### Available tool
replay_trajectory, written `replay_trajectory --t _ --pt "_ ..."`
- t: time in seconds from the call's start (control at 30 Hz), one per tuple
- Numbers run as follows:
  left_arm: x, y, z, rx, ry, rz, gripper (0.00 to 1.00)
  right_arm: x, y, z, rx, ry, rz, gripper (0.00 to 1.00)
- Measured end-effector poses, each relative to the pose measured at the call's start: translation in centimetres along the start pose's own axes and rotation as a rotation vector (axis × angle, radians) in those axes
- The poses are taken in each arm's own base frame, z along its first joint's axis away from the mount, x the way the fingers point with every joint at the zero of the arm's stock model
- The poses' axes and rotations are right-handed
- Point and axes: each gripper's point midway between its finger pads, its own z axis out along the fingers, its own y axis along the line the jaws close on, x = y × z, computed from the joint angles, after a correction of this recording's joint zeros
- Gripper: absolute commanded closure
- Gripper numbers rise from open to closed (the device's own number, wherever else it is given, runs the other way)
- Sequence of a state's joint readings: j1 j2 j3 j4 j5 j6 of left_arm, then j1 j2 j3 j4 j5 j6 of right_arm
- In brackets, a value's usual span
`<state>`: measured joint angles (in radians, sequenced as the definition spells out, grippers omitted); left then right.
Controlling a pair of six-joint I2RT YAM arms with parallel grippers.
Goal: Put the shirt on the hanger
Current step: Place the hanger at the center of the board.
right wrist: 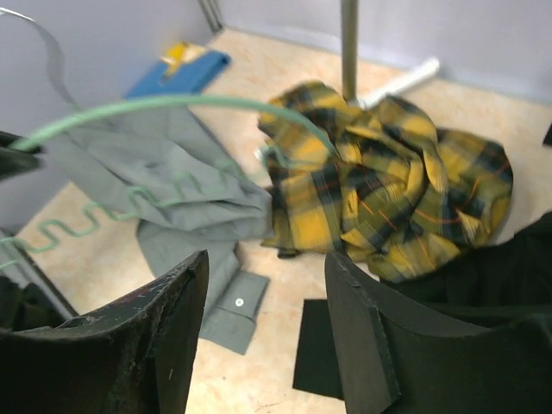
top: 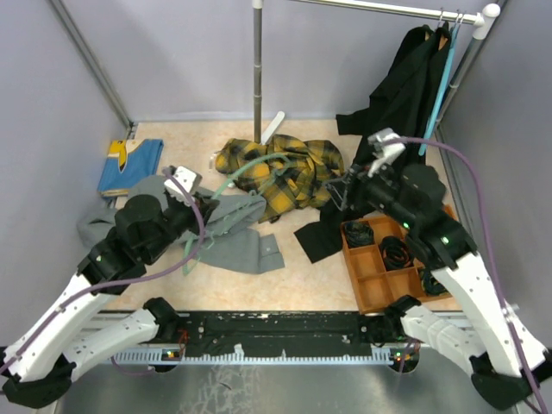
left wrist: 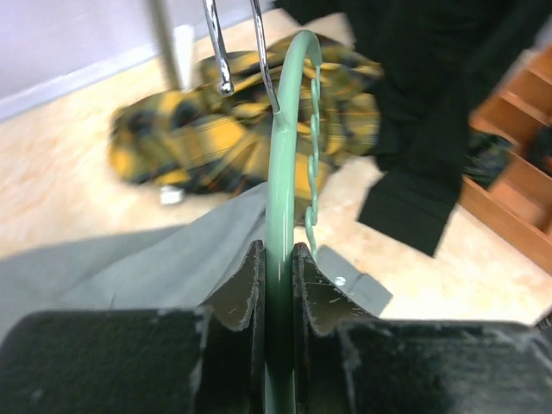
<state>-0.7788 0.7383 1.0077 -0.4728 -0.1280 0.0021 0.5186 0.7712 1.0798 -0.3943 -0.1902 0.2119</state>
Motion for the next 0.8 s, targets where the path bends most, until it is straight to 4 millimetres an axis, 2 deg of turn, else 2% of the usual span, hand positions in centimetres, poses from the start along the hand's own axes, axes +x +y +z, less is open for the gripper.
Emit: replay_trajectory --t 0.13,0.2,0.33,0.43,0.63,0.8 --pt "0.6 3.3 -1.6 -0.194 -0.001 -0.081 1.00 3.7 -2.6 4.5 0.090 0.164 0.031 0.38" --pt "0.8 4.3 -2.1 -0.259 0.002 -0.107 1.00 6.4 -4.3 7.2 0.140 0.260 0.045 0.37" --pt "2.2 6.2 -2.3 -0.390 0.050 -0.133 1.00 11.0 -7.1 11.1 0.232 0.414 0.060 0.33" --pt "3.3 7.6 -2.3 -0.480 0.088 -0.140 1.00 12.2 -8.9 14.2 0.292 0.466 0.045 0.32" --pt "4.7 12.1 -3.1 -0.684 0.131 -0.189 1.00 15.2 -13.5 21.6 0.398 0.547 -0.009 0.31" --pt "6.1 14.6 -2.0 -0.750 0.158 -0.256 1.00 18.4 -17.1 24.3 0.454 0.627 -0.015 0.30"
